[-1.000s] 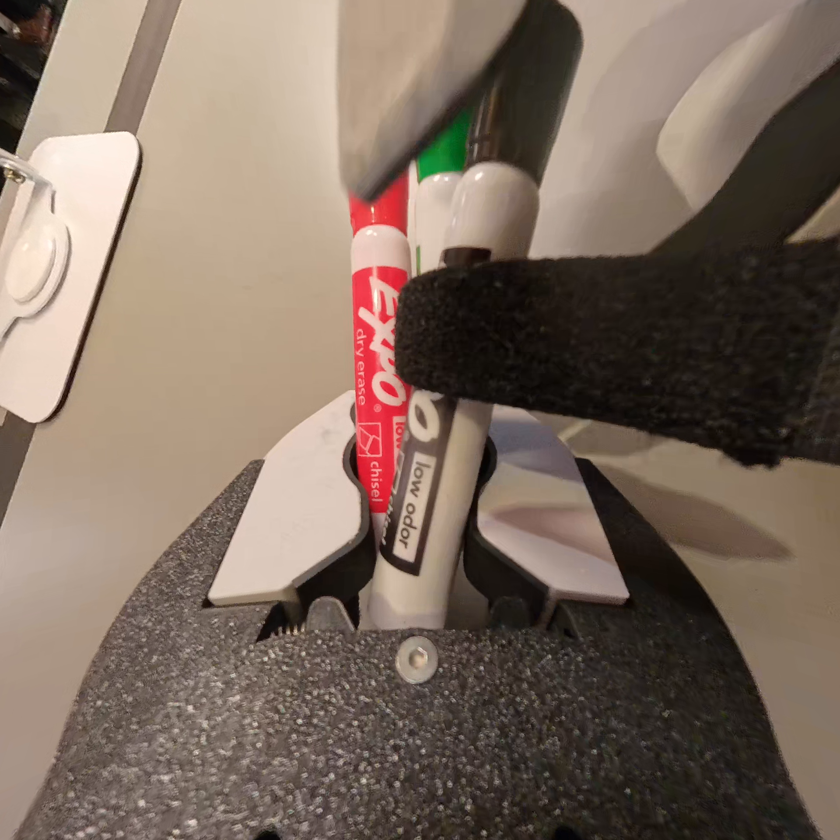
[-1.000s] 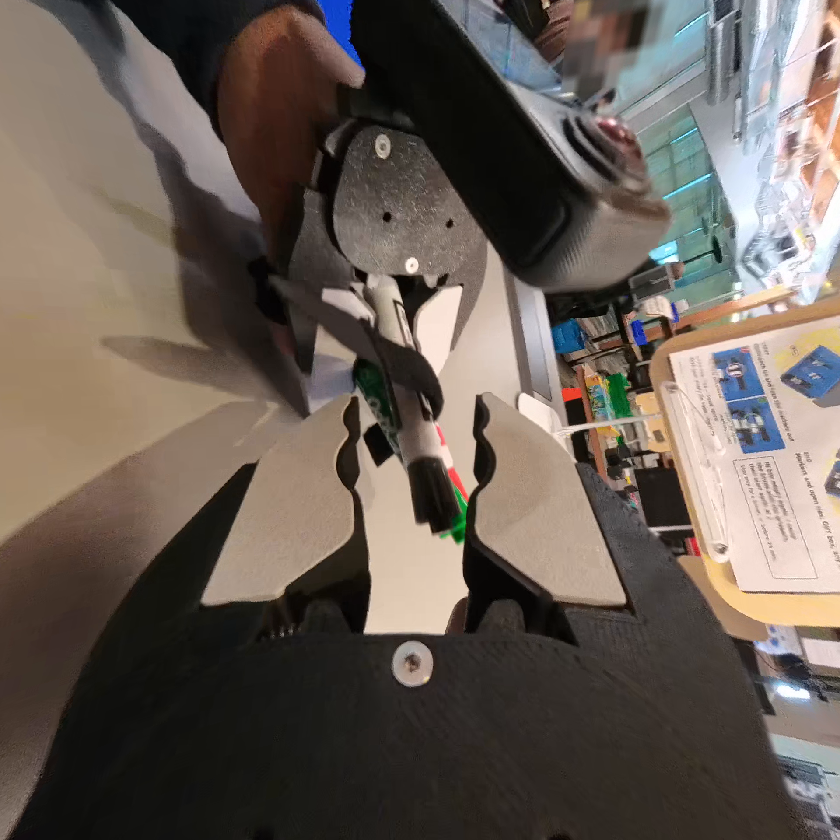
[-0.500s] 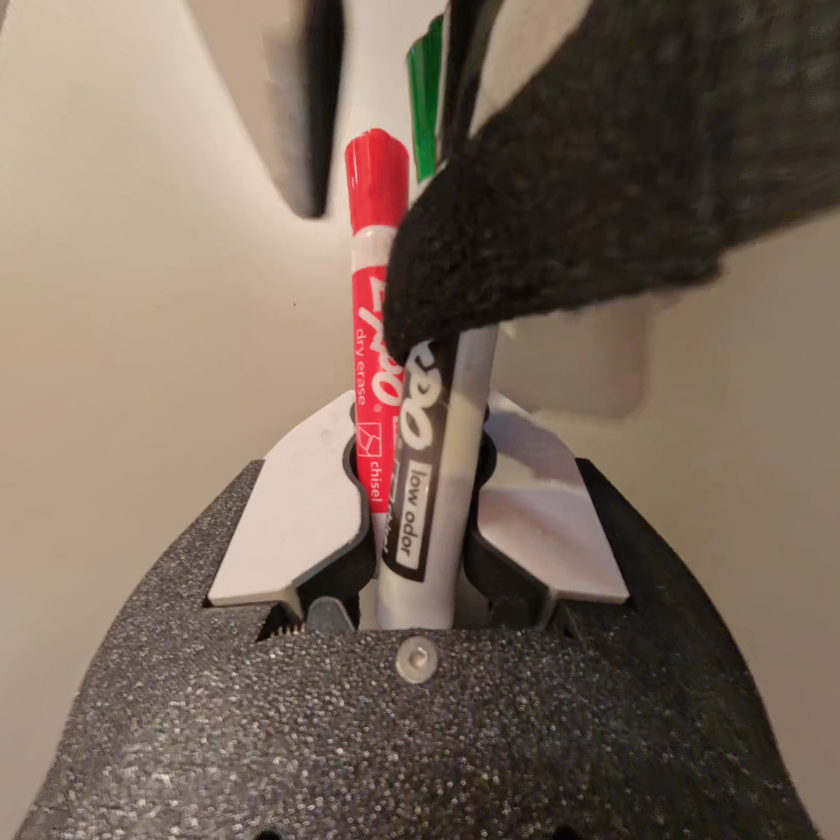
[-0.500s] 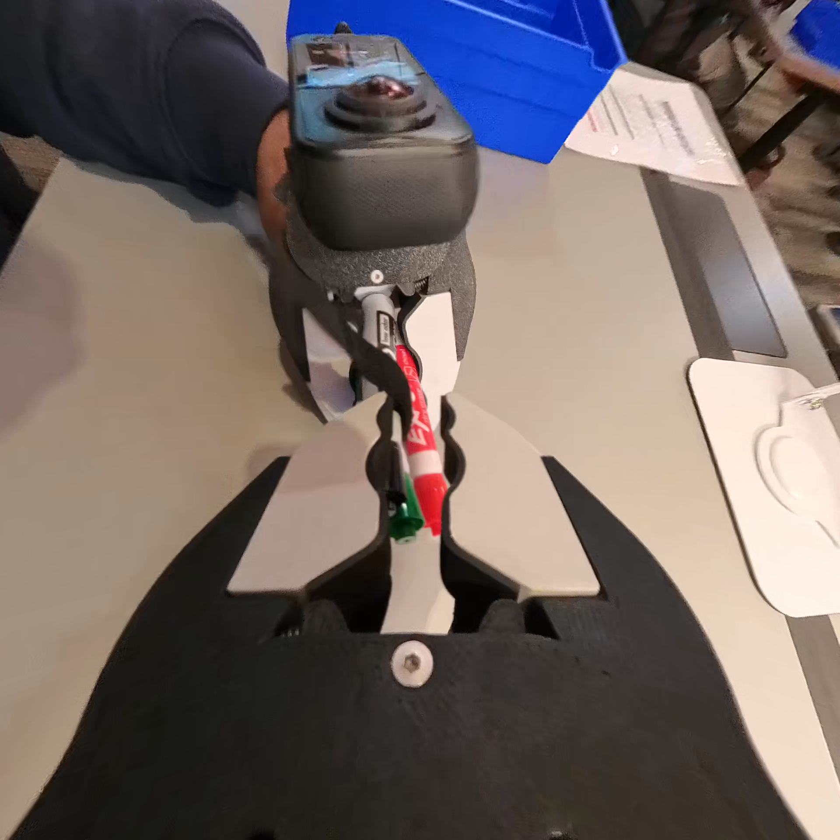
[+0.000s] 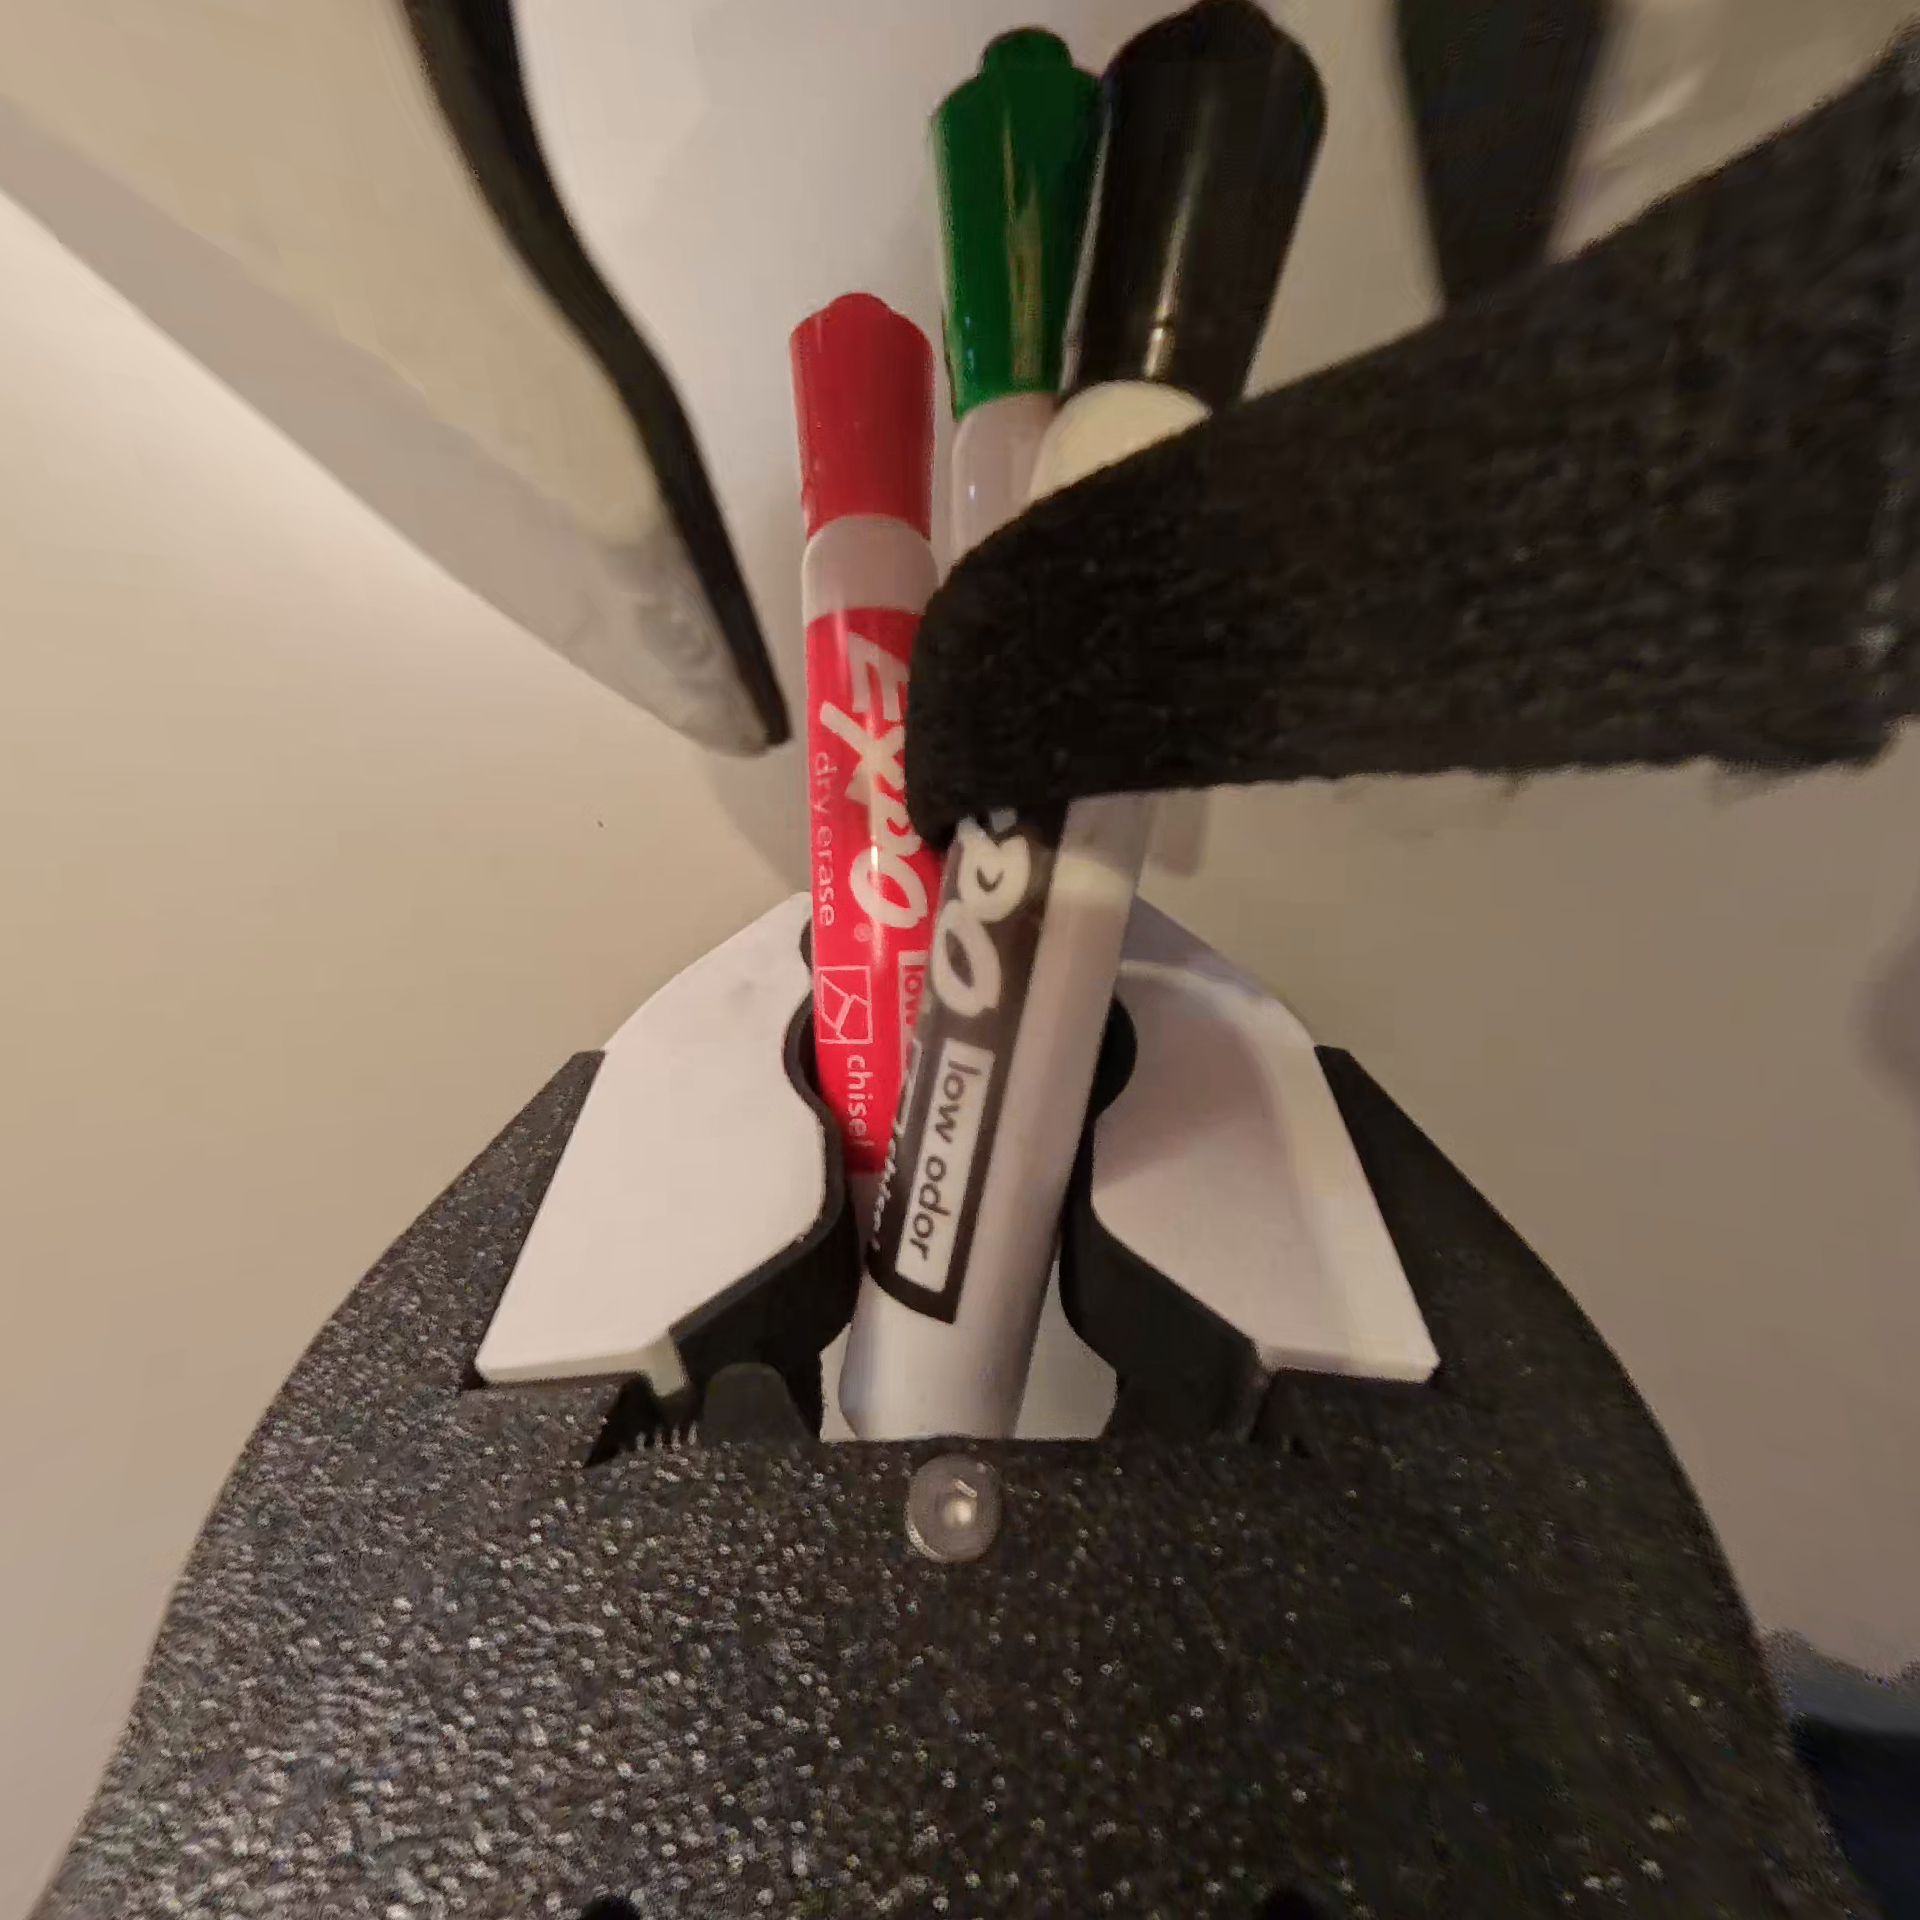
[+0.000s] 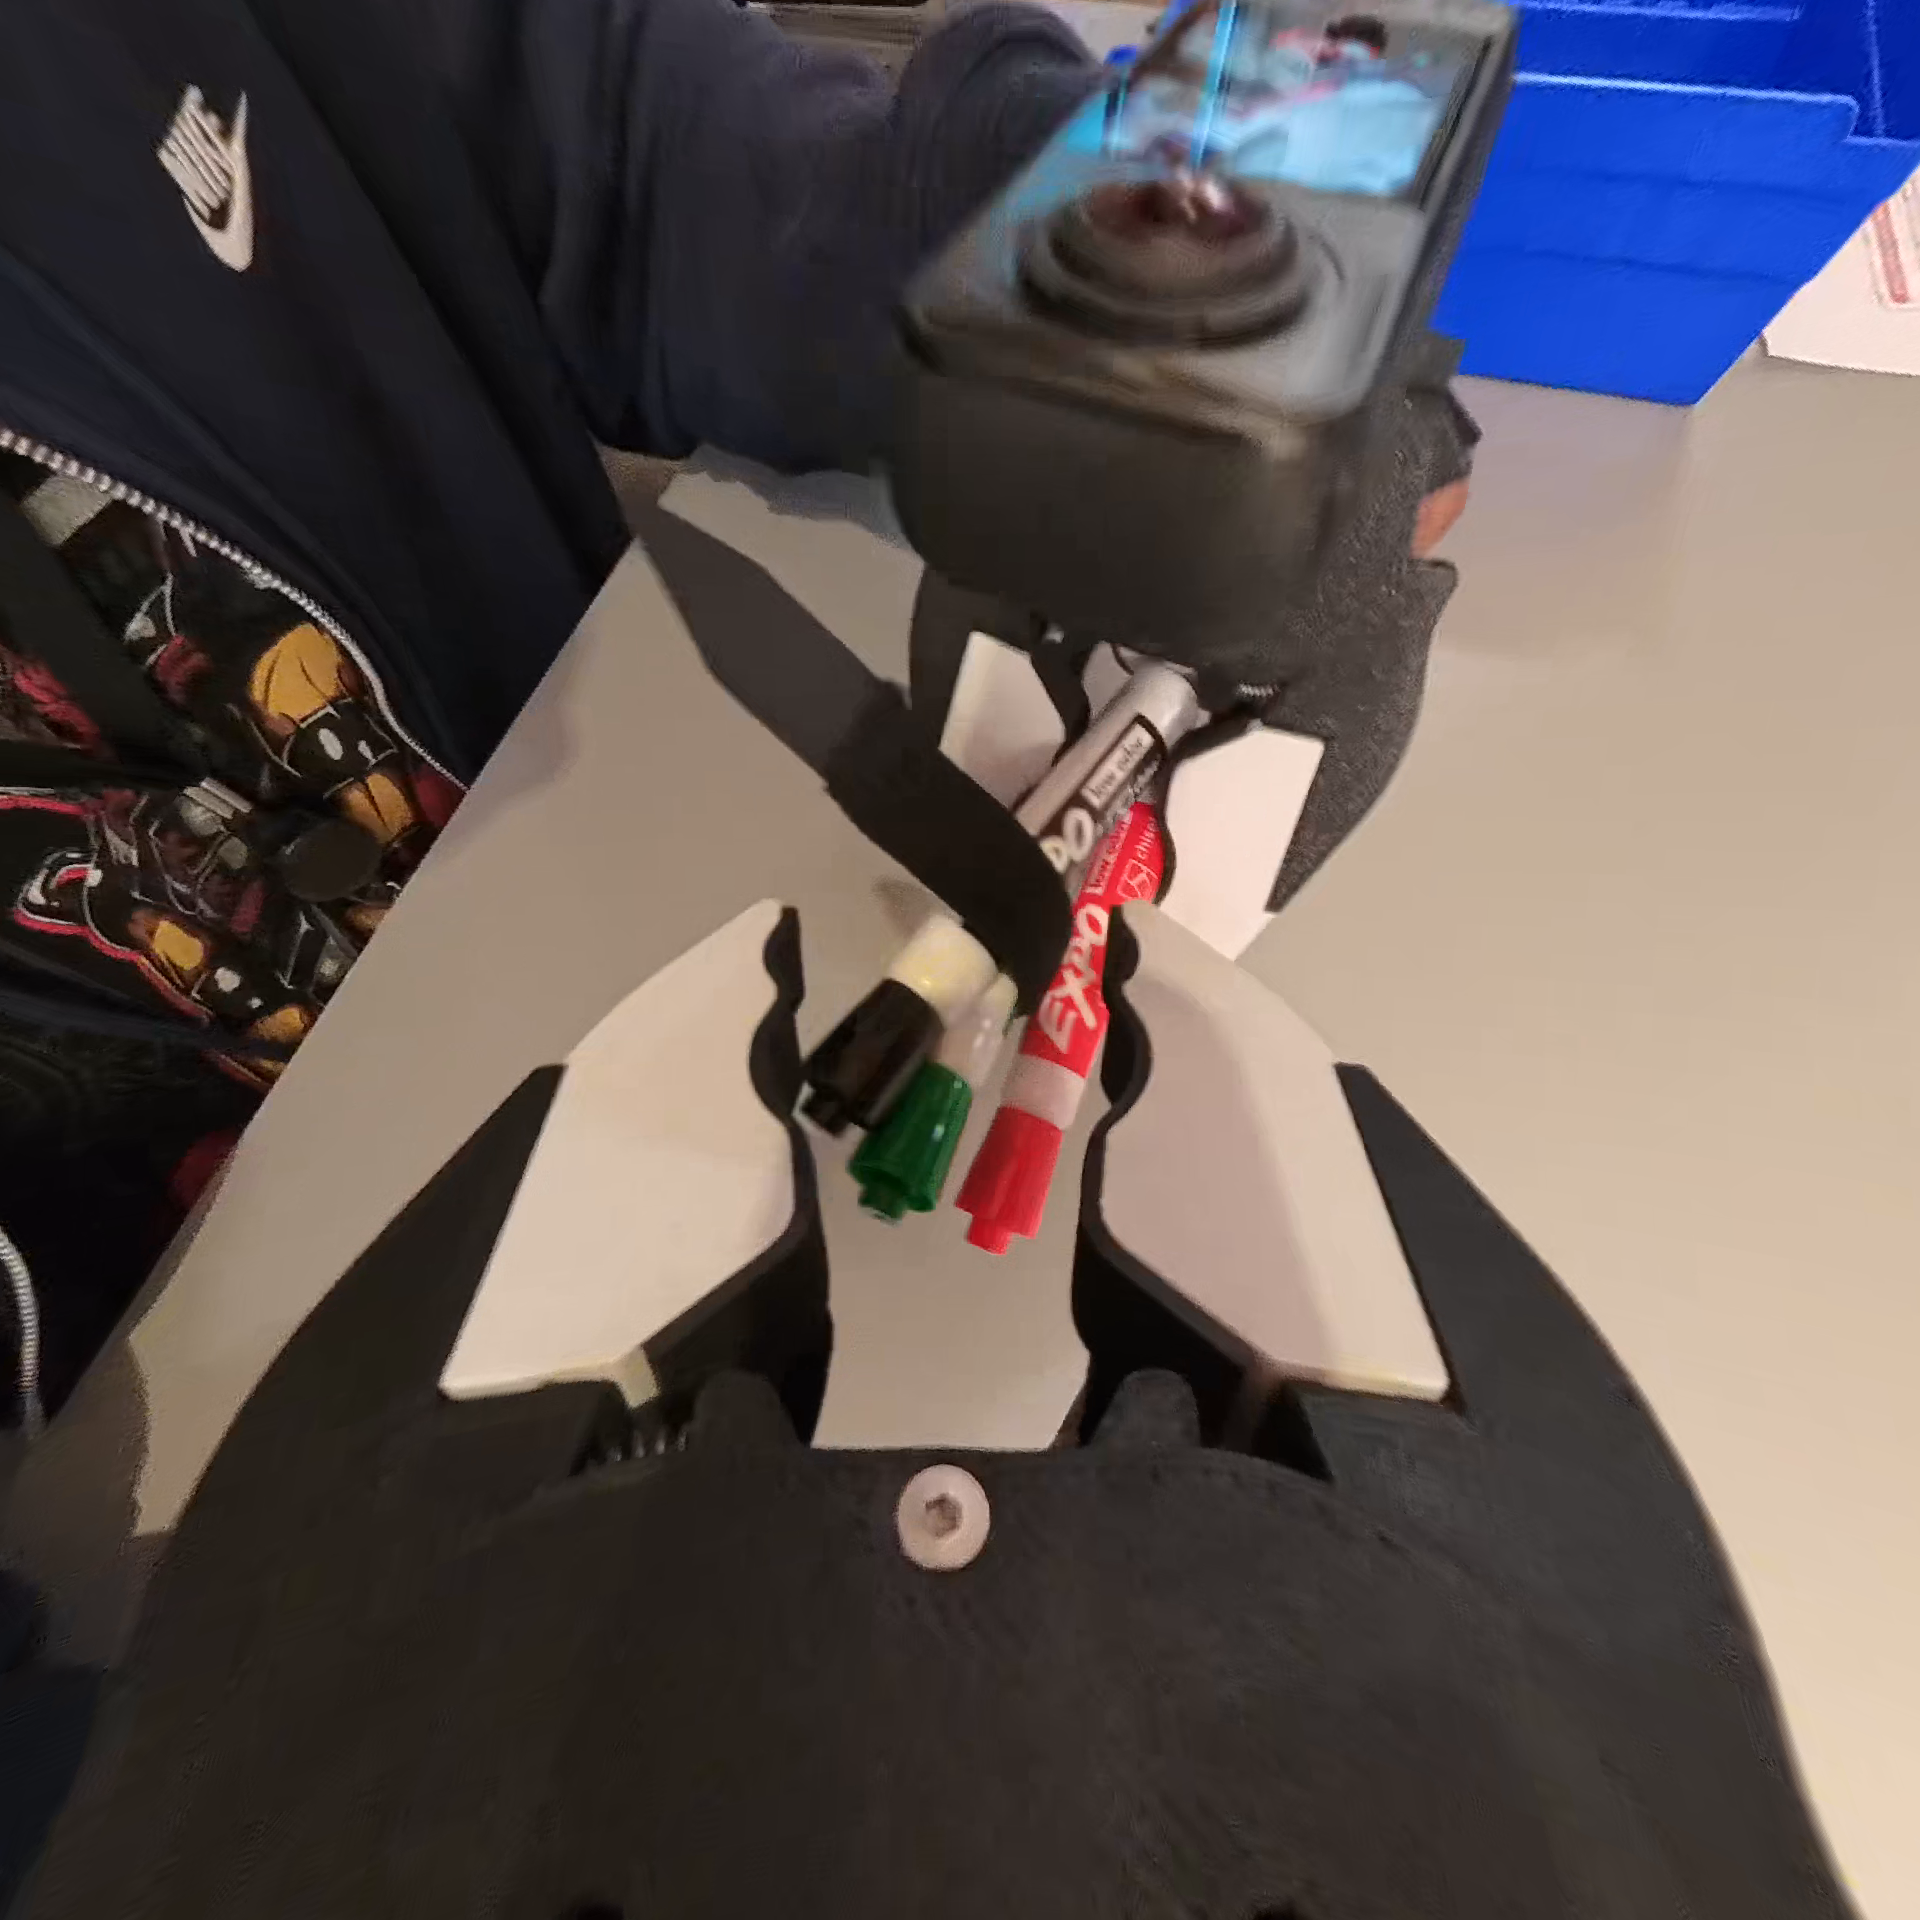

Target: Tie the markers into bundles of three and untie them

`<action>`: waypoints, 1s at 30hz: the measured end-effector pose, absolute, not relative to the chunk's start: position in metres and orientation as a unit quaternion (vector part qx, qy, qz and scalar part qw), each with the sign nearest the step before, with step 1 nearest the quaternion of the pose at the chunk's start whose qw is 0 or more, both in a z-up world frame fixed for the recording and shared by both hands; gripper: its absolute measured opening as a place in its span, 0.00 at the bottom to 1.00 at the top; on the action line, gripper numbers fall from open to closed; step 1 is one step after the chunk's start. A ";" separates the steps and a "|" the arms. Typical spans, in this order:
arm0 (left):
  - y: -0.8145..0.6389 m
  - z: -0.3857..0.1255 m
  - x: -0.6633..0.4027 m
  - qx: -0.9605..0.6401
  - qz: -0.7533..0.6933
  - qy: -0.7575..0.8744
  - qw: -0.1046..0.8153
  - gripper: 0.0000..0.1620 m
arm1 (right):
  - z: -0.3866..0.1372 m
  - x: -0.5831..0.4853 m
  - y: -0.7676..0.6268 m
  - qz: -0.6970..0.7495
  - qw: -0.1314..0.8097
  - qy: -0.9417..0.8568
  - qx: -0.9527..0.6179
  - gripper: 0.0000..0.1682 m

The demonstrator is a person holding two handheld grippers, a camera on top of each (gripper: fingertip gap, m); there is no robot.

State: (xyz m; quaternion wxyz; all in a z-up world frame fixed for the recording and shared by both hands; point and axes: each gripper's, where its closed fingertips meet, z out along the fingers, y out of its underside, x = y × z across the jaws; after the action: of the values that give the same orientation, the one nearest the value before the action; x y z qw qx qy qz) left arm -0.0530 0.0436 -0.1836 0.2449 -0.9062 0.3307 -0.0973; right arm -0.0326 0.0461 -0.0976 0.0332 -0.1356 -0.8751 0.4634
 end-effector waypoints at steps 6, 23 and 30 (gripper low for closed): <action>0.057 -0.190 -0.058 -0.910 -0.088 0.329 0.239 0.28 | -0.104 -0.045 0.054 0.433 0.062 -0.882 -0.177 0.30; 0.053 -0.195 -0.053 -0.905 -0.107 0.337 0.237 0.28 | -0.112 -0.080 0.060 0.463 0.064 -0.848 -0.250 0.01; 0.053 -0.196 -0.055 -0.905 -0.114 0.334 0.238 0.28 | -0.111 -0.084 0.059 0.483 0.064 -0.835 -0.256 0.01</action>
State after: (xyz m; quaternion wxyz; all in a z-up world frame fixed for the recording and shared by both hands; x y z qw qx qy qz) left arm -0.0546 0.0533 -0.1958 0.2376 -0.9052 0.3337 -0.1136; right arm -0.0841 0.0593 -0.1113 0.0645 -0.2565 -0.8349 0.4828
